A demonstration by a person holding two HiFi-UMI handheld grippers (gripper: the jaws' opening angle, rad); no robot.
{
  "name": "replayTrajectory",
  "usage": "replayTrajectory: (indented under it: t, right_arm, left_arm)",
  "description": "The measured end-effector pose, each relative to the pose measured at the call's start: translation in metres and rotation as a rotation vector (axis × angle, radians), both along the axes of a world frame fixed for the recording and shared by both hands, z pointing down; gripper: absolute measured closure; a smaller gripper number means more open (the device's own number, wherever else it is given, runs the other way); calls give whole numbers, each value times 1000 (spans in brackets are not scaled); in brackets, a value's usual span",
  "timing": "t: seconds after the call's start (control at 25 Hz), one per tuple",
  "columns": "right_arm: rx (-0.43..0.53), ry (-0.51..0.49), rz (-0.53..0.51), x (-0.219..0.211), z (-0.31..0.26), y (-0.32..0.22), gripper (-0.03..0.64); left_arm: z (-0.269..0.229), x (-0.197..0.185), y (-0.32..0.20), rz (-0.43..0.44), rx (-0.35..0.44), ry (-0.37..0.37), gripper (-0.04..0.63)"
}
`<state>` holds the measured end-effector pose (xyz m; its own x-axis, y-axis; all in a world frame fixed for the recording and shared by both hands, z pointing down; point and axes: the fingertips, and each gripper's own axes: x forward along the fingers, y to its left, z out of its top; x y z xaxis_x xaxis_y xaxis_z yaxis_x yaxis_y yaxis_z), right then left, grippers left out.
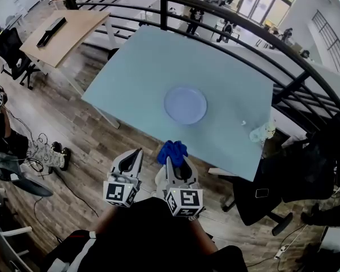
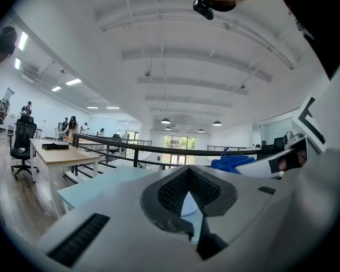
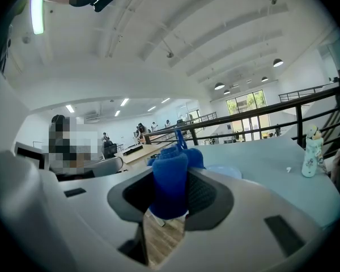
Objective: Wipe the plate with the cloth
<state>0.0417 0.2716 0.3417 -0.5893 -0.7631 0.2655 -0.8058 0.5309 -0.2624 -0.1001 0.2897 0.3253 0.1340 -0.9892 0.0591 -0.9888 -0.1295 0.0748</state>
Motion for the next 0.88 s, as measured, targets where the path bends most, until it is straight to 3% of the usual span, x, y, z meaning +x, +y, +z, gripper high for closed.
replayTrajectory:
  t: [0.24, 0.64, 0.88]
  right_arm:
    - [-17, -15, 13, -2, 2, -45, 497]
    - [-38, -32, 20, 3, 1, -121, 497]
    - [-2, -41, 12, 2, -10, -168, 497]
  left_arm:
    - [0, -3, -45, 9, -35, 0, 595]
    - [-6, 5, -124, 35, -25, -19, 595]
    - [-12, 4, -167, 32, 0, -30, 595]
